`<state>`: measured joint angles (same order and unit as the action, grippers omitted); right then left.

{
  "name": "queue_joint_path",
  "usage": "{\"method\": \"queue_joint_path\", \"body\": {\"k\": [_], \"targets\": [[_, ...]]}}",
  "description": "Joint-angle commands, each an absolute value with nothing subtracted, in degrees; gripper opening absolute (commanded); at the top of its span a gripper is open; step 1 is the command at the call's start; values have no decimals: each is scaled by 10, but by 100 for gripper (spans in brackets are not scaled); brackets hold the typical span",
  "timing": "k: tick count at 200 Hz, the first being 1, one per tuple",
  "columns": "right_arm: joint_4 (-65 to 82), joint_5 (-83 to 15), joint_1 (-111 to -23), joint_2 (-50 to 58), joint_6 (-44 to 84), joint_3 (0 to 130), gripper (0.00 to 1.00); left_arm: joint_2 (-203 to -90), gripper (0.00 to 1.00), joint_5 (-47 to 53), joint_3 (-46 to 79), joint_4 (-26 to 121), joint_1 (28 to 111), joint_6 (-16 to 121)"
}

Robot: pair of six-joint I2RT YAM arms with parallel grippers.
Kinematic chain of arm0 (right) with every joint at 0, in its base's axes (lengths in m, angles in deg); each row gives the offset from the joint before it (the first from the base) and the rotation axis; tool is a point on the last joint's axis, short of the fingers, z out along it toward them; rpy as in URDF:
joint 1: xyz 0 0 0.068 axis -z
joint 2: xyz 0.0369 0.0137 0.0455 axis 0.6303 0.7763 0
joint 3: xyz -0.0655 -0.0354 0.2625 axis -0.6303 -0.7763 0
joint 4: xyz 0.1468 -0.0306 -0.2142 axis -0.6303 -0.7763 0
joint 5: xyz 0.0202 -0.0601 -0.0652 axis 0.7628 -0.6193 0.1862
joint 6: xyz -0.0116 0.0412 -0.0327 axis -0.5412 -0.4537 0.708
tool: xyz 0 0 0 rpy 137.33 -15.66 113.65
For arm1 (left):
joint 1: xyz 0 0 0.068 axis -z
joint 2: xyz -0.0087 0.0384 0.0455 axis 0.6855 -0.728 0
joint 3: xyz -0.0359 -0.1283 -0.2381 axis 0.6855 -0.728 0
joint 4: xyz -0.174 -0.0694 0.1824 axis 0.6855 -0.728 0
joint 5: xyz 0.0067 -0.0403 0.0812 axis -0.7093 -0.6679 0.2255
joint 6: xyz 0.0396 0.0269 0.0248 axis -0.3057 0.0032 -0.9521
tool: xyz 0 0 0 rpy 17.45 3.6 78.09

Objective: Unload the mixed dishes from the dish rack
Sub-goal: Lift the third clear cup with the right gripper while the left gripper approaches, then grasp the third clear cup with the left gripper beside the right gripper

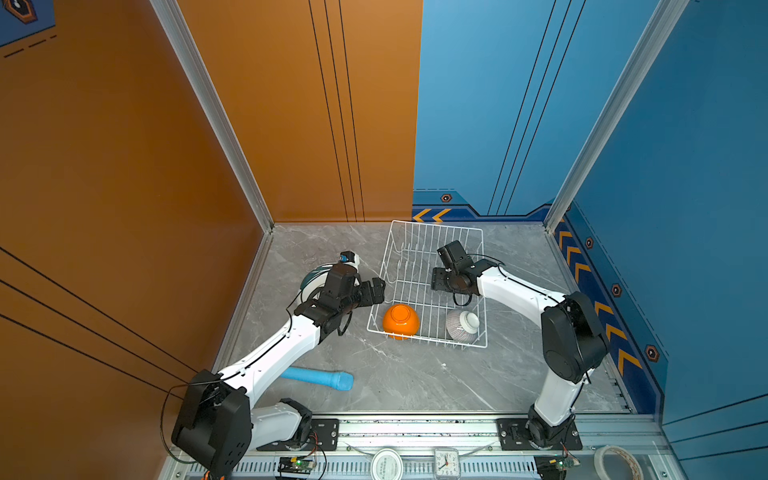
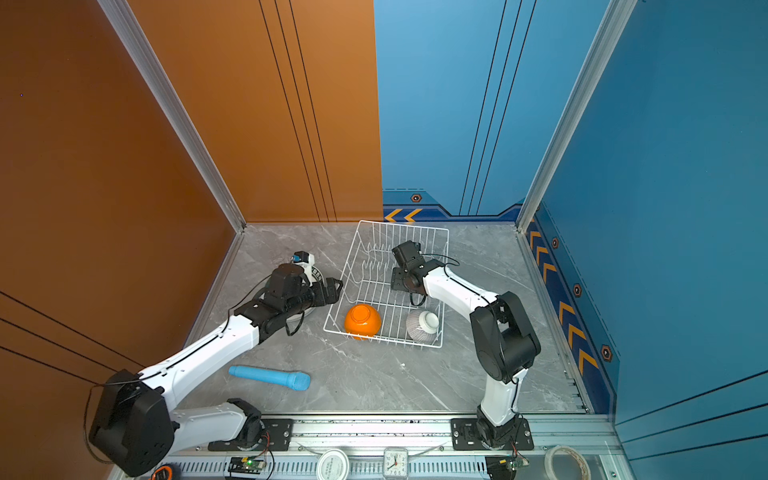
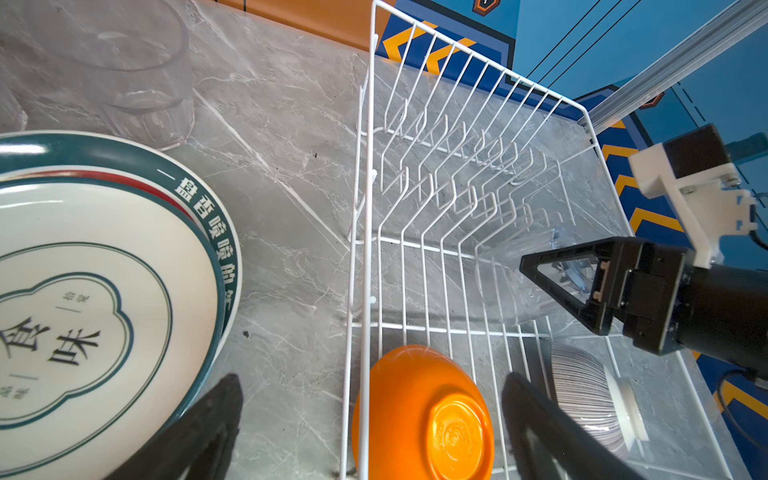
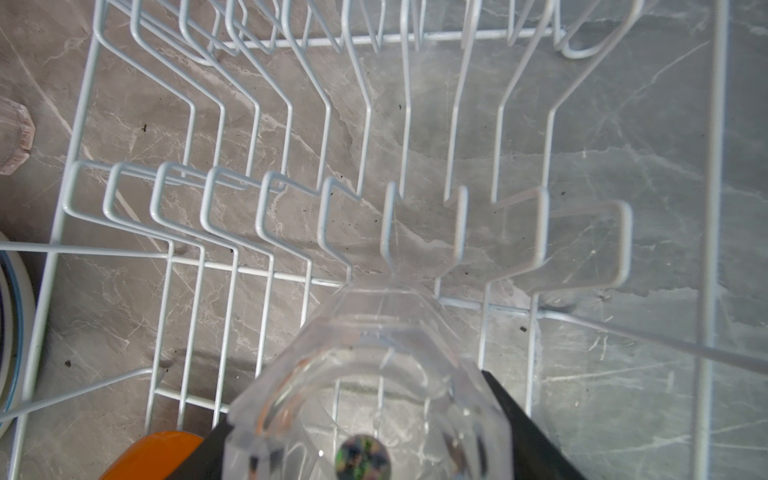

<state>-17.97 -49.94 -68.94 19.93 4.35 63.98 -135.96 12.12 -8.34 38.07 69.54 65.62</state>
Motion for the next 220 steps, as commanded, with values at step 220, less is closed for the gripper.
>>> {"method": "queue_joint_path", "body": {"k": [220], "targets": [[48,-224,-662,-45,-149,478,63,-1357,98,-11,-127,629,817,668]]}}
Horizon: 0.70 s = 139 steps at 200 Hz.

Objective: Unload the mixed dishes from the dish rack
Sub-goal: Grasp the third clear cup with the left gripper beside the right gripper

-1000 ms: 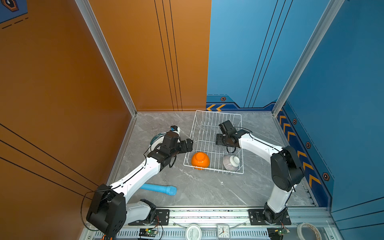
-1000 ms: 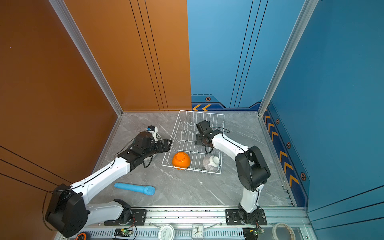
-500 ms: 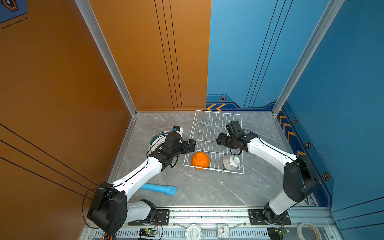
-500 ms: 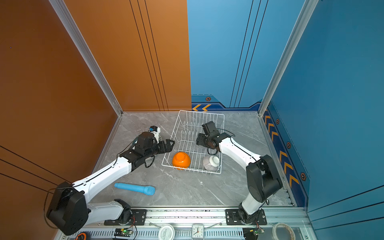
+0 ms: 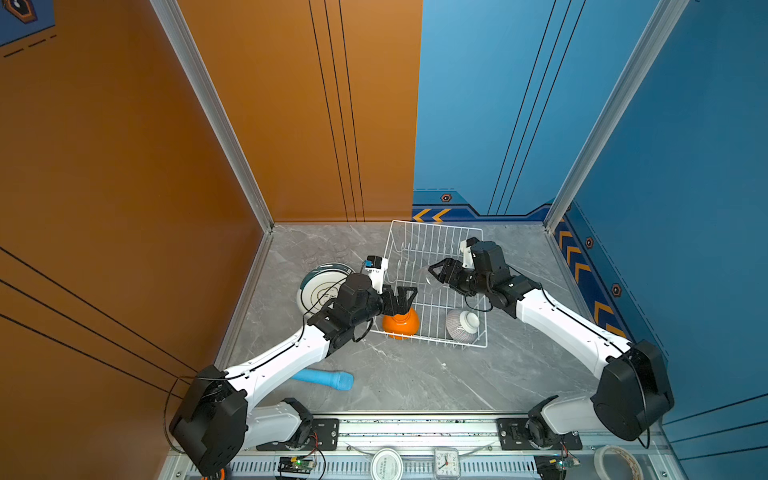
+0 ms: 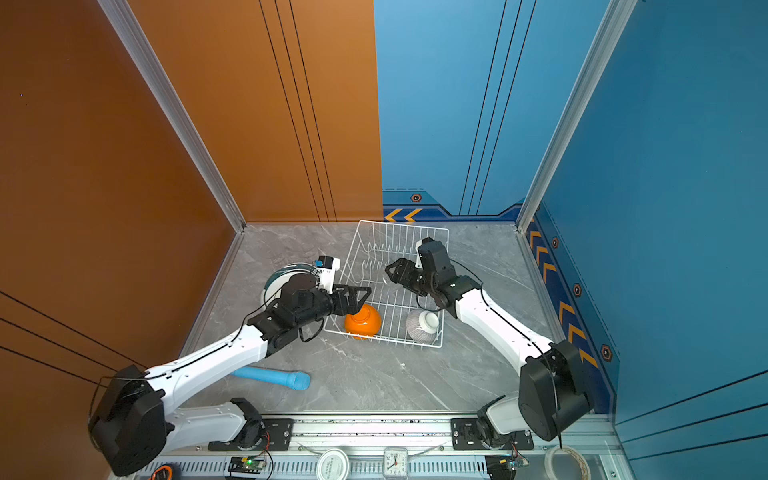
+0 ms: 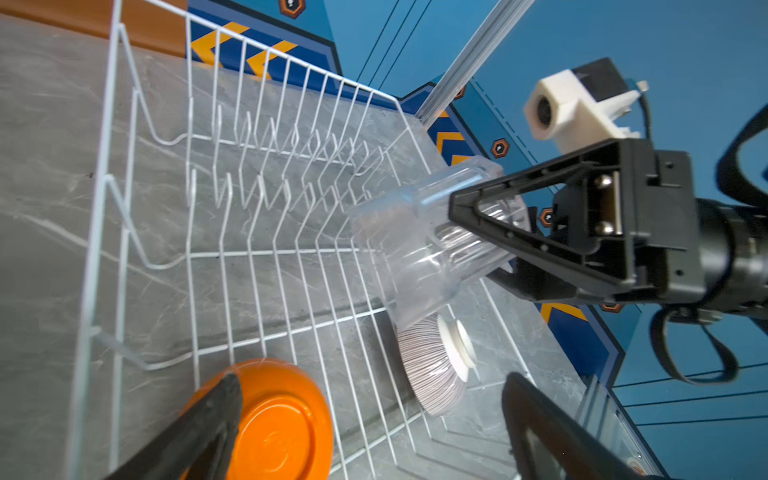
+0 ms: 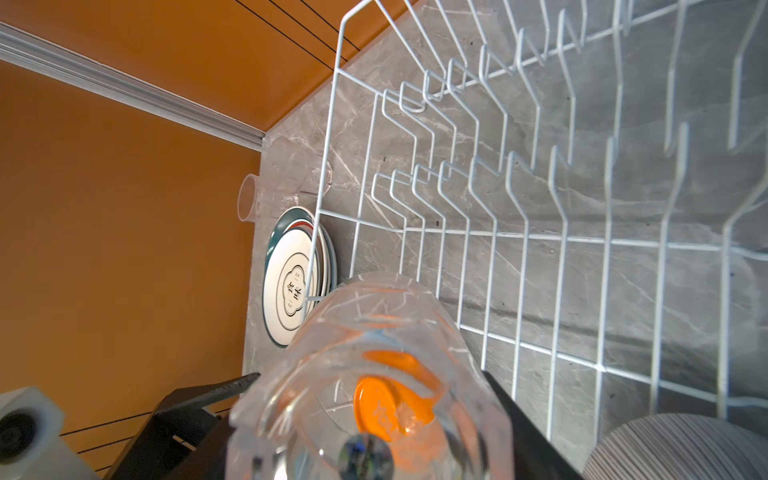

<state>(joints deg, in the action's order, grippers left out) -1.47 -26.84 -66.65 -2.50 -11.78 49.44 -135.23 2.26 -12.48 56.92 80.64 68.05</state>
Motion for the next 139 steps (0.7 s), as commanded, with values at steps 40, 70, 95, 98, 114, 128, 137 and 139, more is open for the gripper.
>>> {"method": "queue_joint_path", "body": {"k": [40,70,95,98,114,128,137,139], "targets": [[94,-192,-662,-57,-174,460,63,-1381,92,-38,-114,662,822,684],[102,-195,-661,-79,-175,445,63,-1396,83,-45,-100,666,829,679],[108,-190,-661,-88,-178,438,64,-1407,80,-49,-93,677,833,678],[109,-188,-661,-88,-178,438,64,-1409,79,-49,-93,679,833,678],[118,-177,-661,-85,-185,435,64,-1418,78,-52,-87,686,833,677],[132,-164,-661,-81,-194,432,64,-1426,77,-55,-83,690,833,675],[140,-156,-662,-77,-200,430,64,-1432,76,-57,-80,695,833,675],[141,-155,-662,-77,-202,429,64,-1433,76,-58,-80,696,833,675]]}}
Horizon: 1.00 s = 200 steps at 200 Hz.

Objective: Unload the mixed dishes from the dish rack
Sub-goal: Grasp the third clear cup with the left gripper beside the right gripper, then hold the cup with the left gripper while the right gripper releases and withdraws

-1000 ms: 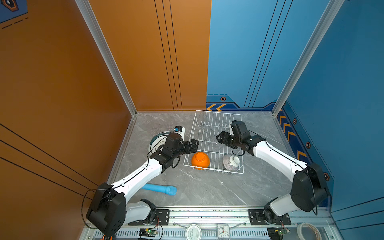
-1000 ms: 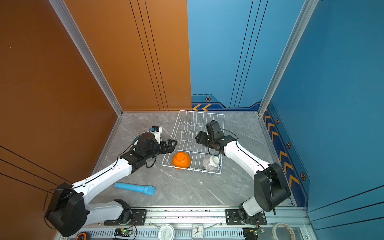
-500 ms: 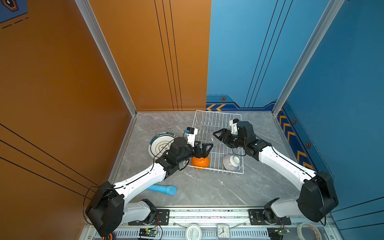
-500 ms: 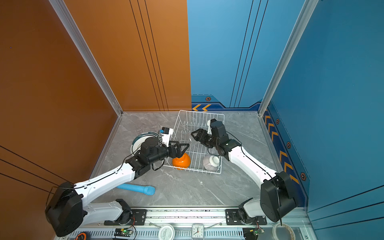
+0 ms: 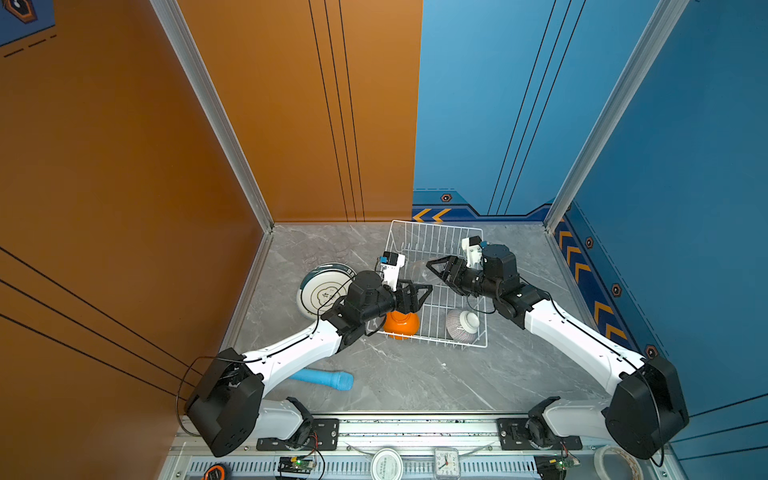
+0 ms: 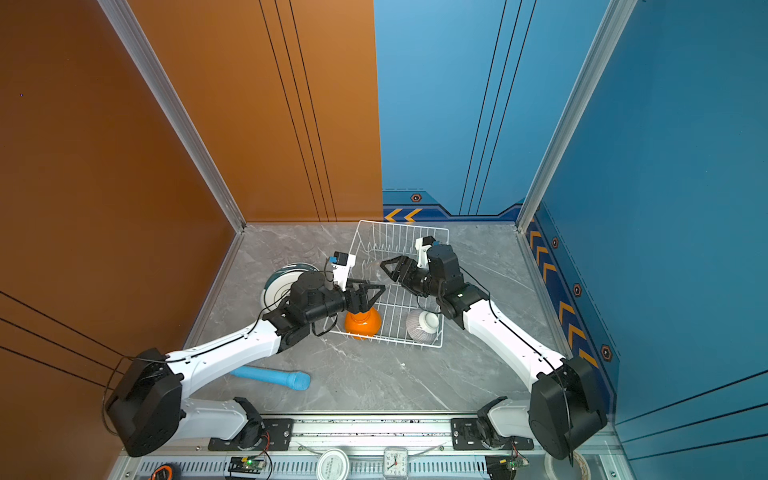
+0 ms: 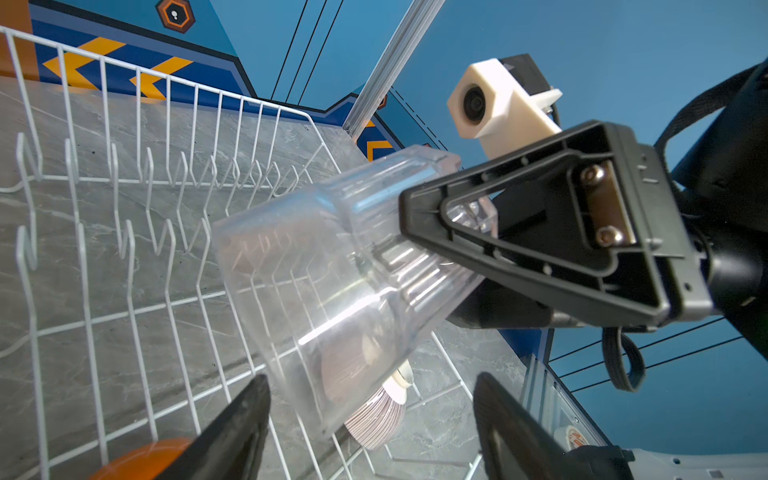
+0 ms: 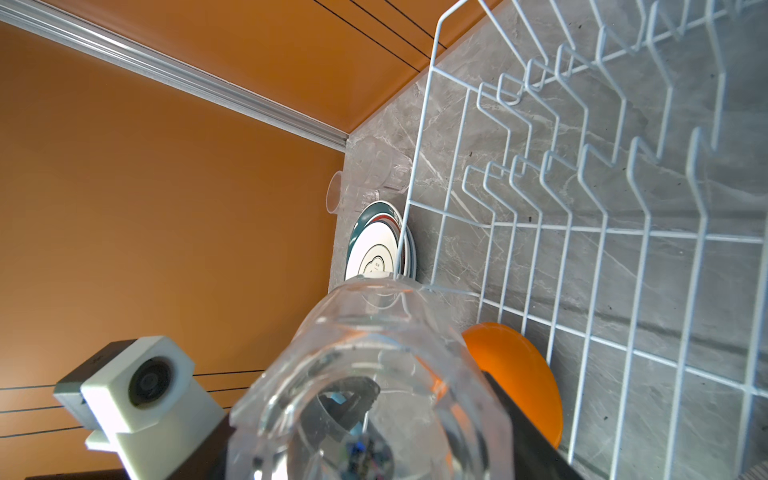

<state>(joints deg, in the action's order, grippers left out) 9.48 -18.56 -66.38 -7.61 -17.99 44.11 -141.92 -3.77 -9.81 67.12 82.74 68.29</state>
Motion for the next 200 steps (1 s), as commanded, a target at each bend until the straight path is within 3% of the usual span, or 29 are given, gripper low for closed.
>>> {"method": "queue_joint_path", "body": {"k": [1,72,109,185,200], "targets": [[142,-154,-662,-77,-202,429,64,-1433,76,-58,-79,697,833,674],[202,-118,-663,-61,-245,411,64,-1447,52,-67,-61,740,843,657],[214,-115,-663,-56,-255,406,65,-1448,22,-53,-60,739,847,655],[219,-119,-663,-56,-259,399,77,-1440,0,-25,-70,737,848,656],[220,-120,-663,-55,-260,398,82,-1439,0,-15,-71,730,847,657]]}}
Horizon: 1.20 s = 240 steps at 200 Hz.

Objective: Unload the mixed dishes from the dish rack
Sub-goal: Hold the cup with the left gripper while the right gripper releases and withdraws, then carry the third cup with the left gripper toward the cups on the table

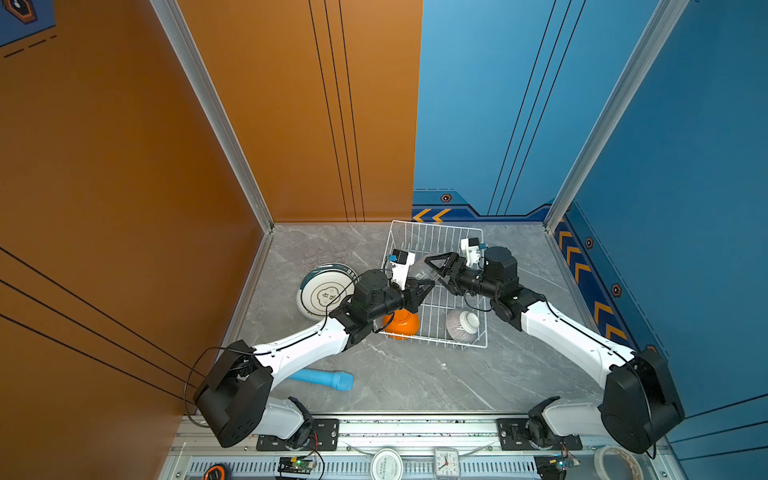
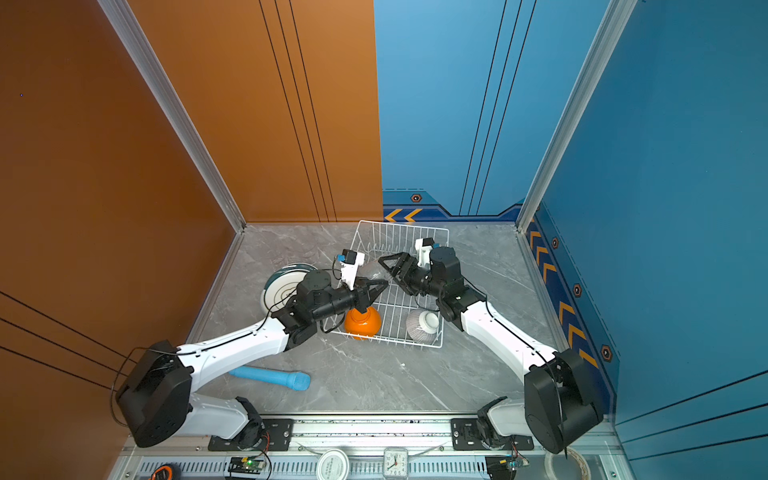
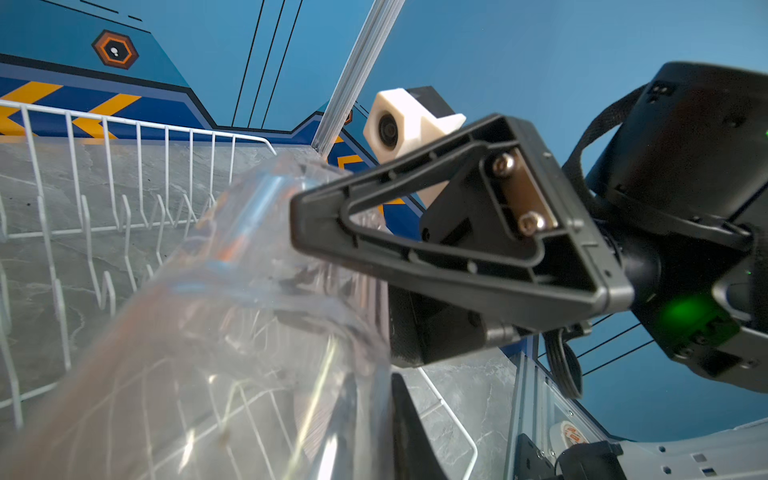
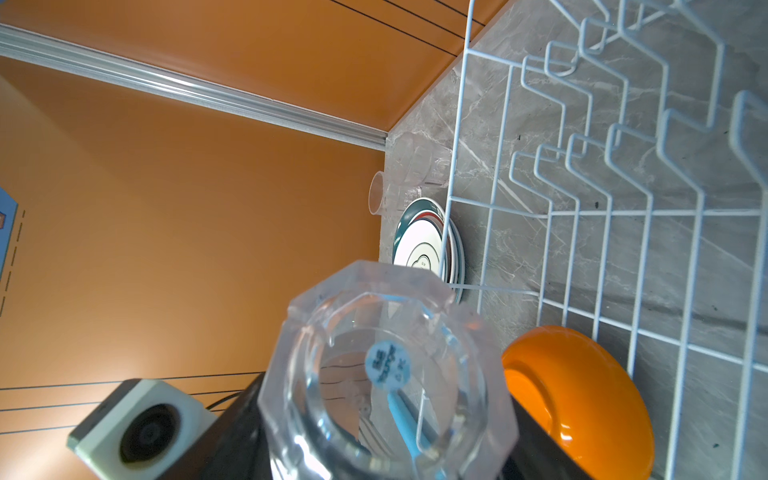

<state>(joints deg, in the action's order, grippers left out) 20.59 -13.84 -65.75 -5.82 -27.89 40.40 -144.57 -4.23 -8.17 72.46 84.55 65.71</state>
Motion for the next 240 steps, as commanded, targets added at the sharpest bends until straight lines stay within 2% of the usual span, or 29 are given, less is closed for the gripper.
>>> {"method": "queue_joint_path", "body": {"k": [1,55,145,240], "targets": [[220,-120,-662,-55,-260,398,82,-1439,0,-15,-71,730,847,657],[222,-133,-658,-63,-260,389,90,-1429,0,16,-69,689,845,651],[207,-149,-644,-68,-237,374,92,-1415,0,52,-54,639,843,629],[-14,-322,-638,-168,-75,383,92,-1396,0,150,0,529,781,592]]}}
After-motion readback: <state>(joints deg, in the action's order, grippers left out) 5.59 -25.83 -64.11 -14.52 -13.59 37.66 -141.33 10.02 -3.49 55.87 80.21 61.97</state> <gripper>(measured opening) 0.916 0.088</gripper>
